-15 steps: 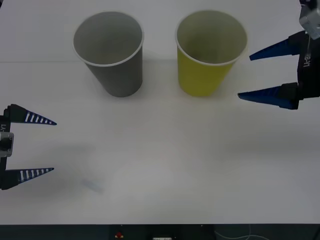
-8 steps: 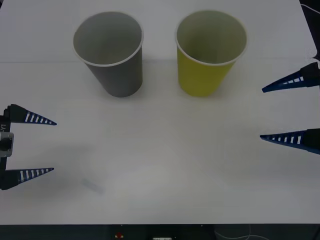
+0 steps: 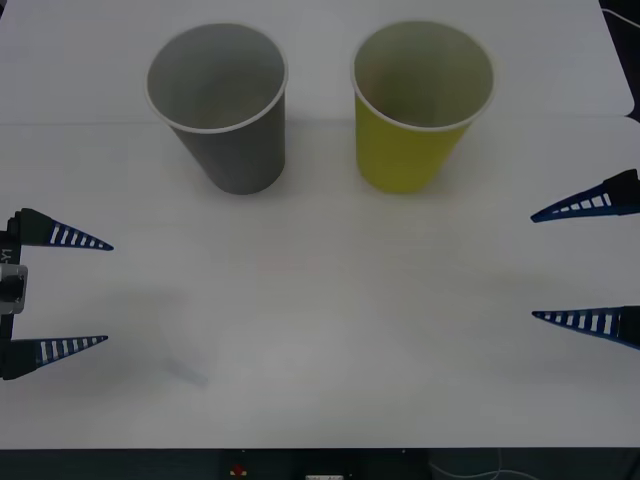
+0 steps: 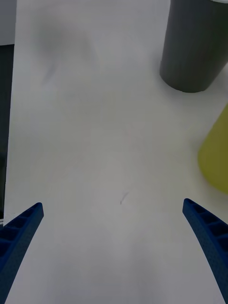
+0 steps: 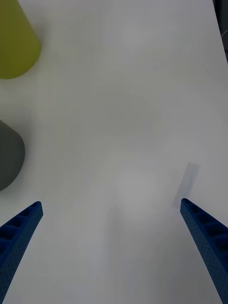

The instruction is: Put the can into the green bin and the plastic bottle into the gray bin

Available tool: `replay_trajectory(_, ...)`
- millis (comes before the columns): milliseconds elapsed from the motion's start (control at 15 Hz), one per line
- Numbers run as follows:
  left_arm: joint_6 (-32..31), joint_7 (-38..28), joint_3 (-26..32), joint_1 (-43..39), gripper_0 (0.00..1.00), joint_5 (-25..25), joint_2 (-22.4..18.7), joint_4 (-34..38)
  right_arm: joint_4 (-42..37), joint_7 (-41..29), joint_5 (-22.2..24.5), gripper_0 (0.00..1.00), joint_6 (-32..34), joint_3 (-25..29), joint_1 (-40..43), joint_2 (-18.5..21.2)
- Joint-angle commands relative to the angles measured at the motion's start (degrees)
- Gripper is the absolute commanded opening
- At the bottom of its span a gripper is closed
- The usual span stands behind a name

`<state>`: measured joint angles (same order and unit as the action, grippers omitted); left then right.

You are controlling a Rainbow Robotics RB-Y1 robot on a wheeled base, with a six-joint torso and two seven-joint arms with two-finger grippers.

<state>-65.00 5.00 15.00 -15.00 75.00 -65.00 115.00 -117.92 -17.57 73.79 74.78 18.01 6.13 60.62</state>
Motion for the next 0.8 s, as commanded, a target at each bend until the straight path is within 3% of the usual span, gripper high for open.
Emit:
replay_trajectory(67,0.00,0.00,0.00,0.00,1.00,0.00,0.00,0.00,2.43,5.44,0.39,1.00,0.02,0.01,1.25,-1.65)
replay_trajectory(333,0.00,0.00,0.00,0.00,1.00,0.00,0.00,0.00,5.42,10.80,2.85,1.00,1.78,0.09,1.60,-2.35)
replay_trajectory(800,0.00,0.00,0.00,0.00,1.00,0.00,0.00,0.00,5.95,10.89,5.58,1.00,2.48,0.62,1.60,-2.26)
